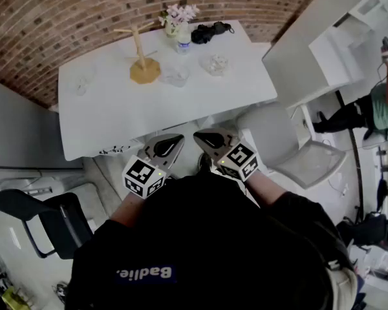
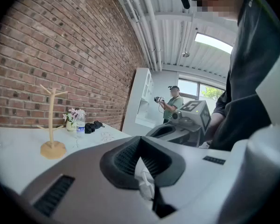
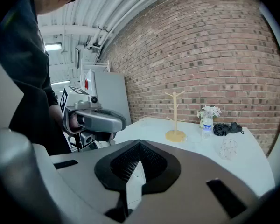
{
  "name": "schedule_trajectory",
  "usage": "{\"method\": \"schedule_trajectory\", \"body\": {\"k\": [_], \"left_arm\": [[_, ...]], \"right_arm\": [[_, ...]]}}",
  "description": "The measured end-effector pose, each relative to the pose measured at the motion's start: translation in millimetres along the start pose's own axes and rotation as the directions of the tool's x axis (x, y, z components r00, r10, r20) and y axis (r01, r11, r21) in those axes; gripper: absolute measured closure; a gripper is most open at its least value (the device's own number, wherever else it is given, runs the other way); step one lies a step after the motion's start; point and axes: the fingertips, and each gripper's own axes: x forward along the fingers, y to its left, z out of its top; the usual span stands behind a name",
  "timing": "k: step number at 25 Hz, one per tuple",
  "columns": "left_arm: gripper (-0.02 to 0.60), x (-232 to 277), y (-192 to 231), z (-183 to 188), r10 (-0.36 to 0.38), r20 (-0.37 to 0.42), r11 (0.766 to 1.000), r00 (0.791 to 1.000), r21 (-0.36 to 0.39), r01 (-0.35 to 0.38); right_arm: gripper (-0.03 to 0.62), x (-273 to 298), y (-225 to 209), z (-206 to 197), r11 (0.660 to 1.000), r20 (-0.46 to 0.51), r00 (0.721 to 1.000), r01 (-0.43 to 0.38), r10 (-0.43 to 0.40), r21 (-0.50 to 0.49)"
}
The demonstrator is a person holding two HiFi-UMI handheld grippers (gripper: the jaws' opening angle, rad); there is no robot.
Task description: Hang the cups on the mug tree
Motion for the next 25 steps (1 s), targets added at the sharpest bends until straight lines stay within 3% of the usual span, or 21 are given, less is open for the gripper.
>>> {"method": "schedule_trajectory", "body": {"k": [17,25], "left_arm": [[0.578,-2.9,-0.4,-4.4,0.008,-0.009,1.000,1.000,0.004,-0.008],[0.580,-2.9,13.1,-9.2,0.029,-0.010,0.999,1.000,-0.036,-0.029]], "right_arm": [[0.565,1.3,0.1,0.1,1.000,0.014,1.000,0.015,-0.015,0.002],[0.563,-4.5,-28.2,2.3,0.994,0.041,0.994,0.099,-0.101,0.038]]}}
